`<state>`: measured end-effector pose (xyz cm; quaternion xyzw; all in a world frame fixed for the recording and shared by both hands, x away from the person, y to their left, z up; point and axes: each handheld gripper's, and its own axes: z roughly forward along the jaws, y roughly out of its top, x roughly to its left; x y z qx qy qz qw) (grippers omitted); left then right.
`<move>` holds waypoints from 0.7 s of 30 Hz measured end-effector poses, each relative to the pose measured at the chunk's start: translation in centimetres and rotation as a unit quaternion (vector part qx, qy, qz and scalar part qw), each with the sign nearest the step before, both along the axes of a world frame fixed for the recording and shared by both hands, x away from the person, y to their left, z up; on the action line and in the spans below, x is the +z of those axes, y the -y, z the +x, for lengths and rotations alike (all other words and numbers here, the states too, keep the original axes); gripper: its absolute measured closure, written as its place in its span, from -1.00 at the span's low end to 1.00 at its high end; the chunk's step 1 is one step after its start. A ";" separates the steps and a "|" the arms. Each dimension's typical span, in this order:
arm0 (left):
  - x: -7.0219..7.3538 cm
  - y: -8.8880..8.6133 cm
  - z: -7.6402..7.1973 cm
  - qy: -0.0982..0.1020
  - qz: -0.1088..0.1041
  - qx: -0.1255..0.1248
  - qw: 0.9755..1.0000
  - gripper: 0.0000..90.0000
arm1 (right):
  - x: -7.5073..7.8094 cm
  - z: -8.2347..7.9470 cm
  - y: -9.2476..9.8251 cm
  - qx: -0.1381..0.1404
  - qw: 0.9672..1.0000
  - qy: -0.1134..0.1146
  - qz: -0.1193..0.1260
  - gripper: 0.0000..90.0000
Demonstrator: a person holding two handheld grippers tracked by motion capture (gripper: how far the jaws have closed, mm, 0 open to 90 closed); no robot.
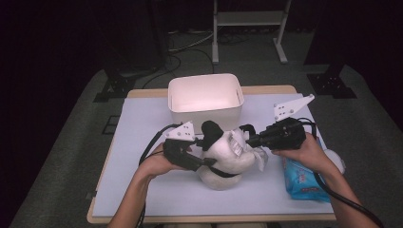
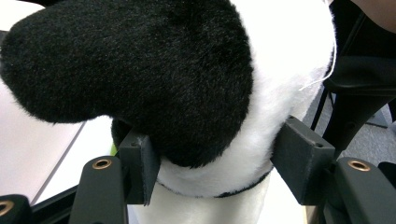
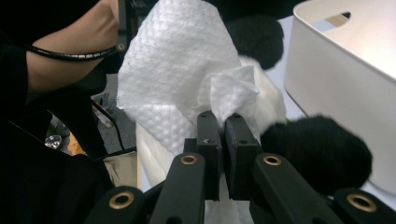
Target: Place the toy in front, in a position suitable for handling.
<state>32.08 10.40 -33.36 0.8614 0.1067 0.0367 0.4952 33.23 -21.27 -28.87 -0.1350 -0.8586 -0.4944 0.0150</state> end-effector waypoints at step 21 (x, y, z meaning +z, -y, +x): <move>-1.6 -0.5 0.0 -0.028 -0.026 -0.015 0.999 -0.32 | 0.1 -1.1 -2.4 0.018 0.999 0.016 -0.032 0.89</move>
